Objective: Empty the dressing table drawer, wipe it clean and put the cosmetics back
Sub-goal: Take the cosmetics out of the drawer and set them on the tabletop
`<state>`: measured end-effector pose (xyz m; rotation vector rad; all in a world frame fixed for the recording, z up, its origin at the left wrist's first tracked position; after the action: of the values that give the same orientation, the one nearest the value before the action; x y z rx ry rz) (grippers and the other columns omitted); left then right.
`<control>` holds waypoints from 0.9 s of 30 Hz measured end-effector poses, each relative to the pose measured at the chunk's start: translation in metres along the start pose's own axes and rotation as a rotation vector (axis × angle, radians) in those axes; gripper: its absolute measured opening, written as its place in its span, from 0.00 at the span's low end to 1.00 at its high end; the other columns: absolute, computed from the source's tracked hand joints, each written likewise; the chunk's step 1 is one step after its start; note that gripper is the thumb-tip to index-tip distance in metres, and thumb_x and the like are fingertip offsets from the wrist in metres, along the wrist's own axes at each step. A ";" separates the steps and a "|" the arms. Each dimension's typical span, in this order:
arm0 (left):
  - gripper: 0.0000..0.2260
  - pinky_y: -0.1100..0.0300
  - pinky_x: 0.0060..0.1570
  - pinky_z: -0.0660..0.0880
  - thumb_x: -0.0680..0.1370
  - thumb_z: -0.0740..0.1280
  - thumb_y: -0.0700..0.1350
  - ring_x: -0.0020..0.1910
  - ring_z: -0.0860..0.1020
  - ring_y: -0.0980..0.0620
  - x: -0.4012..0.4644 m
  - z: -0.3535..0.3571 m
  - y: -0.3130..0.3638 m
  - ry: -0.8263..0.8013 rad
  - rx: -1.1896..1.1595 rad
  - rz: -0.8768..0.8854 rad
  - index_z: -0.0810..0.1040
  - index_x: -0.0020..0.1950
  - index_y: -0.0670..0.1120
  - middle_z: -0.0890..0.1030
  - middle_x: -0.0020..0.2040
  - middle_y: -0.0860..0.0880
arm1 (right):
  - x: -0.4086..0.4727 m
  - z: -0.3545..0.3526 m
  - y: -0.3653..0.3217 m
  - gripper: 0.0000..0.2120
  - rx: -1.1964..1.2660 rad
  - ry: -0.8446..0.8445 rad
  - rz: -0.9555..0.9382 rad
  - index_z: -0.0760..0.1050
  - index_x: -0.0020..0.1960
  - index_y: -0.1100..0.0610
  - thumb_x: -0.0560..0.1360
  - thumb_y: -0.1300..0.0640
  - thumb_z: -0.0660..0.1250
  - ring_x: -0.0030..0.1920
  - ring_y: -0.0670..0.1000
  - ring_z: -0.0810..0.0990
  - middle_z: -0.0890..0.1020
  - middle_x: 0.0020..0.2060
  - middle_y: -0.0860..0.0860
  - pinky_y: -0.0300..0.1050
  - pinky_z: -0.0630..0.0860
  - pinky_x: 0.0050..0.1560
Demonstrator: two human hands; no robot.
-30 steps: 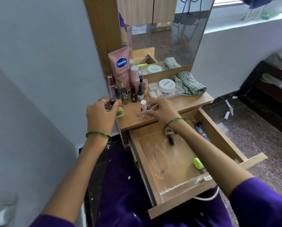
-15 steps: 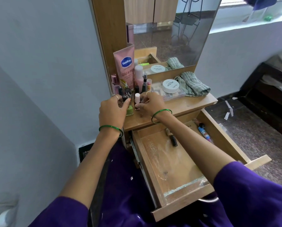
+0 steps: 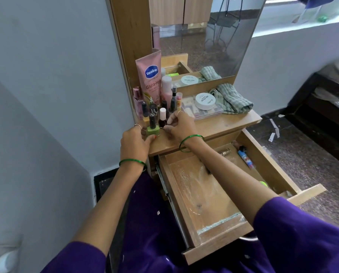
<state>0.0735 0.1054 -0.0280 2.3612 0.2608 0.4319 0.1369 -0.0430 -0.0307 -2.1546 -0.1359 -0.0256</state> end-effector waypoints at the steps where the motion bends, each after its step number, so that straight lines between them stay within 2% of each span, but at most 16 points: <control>1: 0.14 0.51 0.46 0.79 0.71 0.74 0.47 0.44 0.80 0.47 0.001 0.000 0.000 0.006 0.015 0.000 0.79 0.53 0.42 0.82 0.46 0.44 | 0.000 0.001 -0.001 0.11 -0.011 -0.012 -0.005 0.70 0.38 0.55 0.70 0.65 0.71 0.41 0.49 0.76 0.78 0.40 0.51 0.38 0.73 0.46; 5: 0.13 0.52 0.45 0.78 0.72 0.73 0.47 0.44 0.80 0.46 0.006 0.001 -0.001 0.018 0.041 0.000 0.79 0.52 0.42 0.81 0.46 0.44 | 0.001 0.007 -0.002 0.03 -0.036 -0.077 -0.023 0.77 0.44 0.60 0.72 0.66 0.68 0.41 0.47 0.76 0.78 0.39 0.50 0.35 0.69 0.44; 8: 0.12 0.52 0.44 0.78 0.72 0.73 0.46 0.43 0.79 0.46 0.006 0.002 0.000 0.030 0.025 0.004 0.79 0.52 0.42 0.81 0.45 0.44 | -0.002 0.006 -0.003 0.04 -0.060 -0.107 -0.040 0.78 0.47 0.60 0.72 0.65 0.68 0.42 0.47 0.77 0.79 0.39 0.50 0.36 0.71 0.45; 11: 0.14 0.52 0.44 0.78 0.72 0.74 0.46 0.43 0.79 0.47 0.005 0.001 -0.003 0.050 0.021 0.003 0.78 0.54 0.41 0.80 0.47 0.44 | -0.014 -0.004 -0.002 0.04 -0.045 -0.123 -0.064 0.77 0.43 0.57 0.72 0.65 0.68 0.43 0.49 0.79 0.80 0.40 0.50 0.35 0.73 0.44; 14: 0.18 0.51 0.50 0.77 0.71 0.74 0.47 0.49 0.77 0.45 -0.002 -0.002 -0.002 0.106 -0.010 0.005 0.76 0.57 0.41 0.76 0.54 0.43 | -0.037 -0.032 0.014 0.06 0.014 -0.098 -0.039 0.75 0.42 0.53 0.73 0.62 0.69 0.42 0.48 0.79 0.81 0.42 0.49 0.37 0.76 0.46; 16: 0.19 0.52 0.52 0.76 0.72 0.73 0.47 0.52 0.75 0.45 -0.013 -0.004 0.004 0.138 -0.052 0.020 0.74 0.58 0.42 0.72 0.57 0.44 | -0.054 -0.059 0.033 0.03 -0.043 -0.099 -0.033 0.76 0.46 0.54 0.74 0.59 0.69 0.40 0.44 0.79 0.80 0.39 0.46 0.34 0.75 0.43; 19: 0.16 0.56 0.50 0.75 0.72 0.72 0.46 0.55 0.73 0.45 -0.032 0.002 0.022 0.144 -0.062 0.112 0.74 0.56 0.43 0.71 0.57 0.45 | -0.075 -0.098 0.073 0.06 -0.212 -0.213 0.000 0.76 0.42 0.49 0.72 0.59 0.71 0.38 0.44 0.77 0.78 0.36 0.44 0.37 0.74 0.43; 21: 0.13 0.69 0.51 0.69 0.73 0.72 0.44 0.57 0.72 0.48 -0.046 0.014 0.039 0.098 -0.072 0.205 0.75 0.55 0.43 0.72 0.56 0.45 | -0.086 -0.117 0.104 0.07 -0.361 -0.327 0.071 0.76 0.42 0.47 0.70 0.58 0.73 0.39 0.45 0.77 0.80 0.38 0.46 0.38 0.72 0.43; 23: 0.10 0.75 0.49 0.64 0.74 0.71 0.43 0.58 0.71 0.52 -0.059 0.031 0.056 0.014 -0.063 0.305 0.76 0.54 0.43 0.72 0.55 0.45 | -0.095 -0.132 0.130 0.09 -0.539 -0.404 0.127 0.79 0.49 0.53 0.69 0.57 0.73 0.43 0.47 0.78 0.81 0.42 0.48 0.39 0.73 0.45; 27: 0.10 0.65 0.53 0.70 0.76 0.68 0.44 0.57 0.72 0.52 -0.076 0.082 0.078 -0.279 0.040 0.458 0.77 0.57 0.47 0.73 0.55 0.51 | -0.113 -0.140 0.162 0.19 -0.771 -0.552 0.188 0.76 0.60 0.55 0.69 0.60 0.72 0.55 0.52 0.78 0.80 0.54 0.52 0.42 0.72 0.59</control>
<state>0.0393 -0.0243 -0.0491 2.4784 -0.4122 0.3022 0.0463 -0.2581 -0.0957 -2.8802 -0.2720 0.7374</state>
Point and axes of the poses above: each hand's wrist, its own x-axis towards the middle knuckle, its own z-axis out of the palm, y = z × x, the point moved 7 cm from there along x, towards the middle knuckle
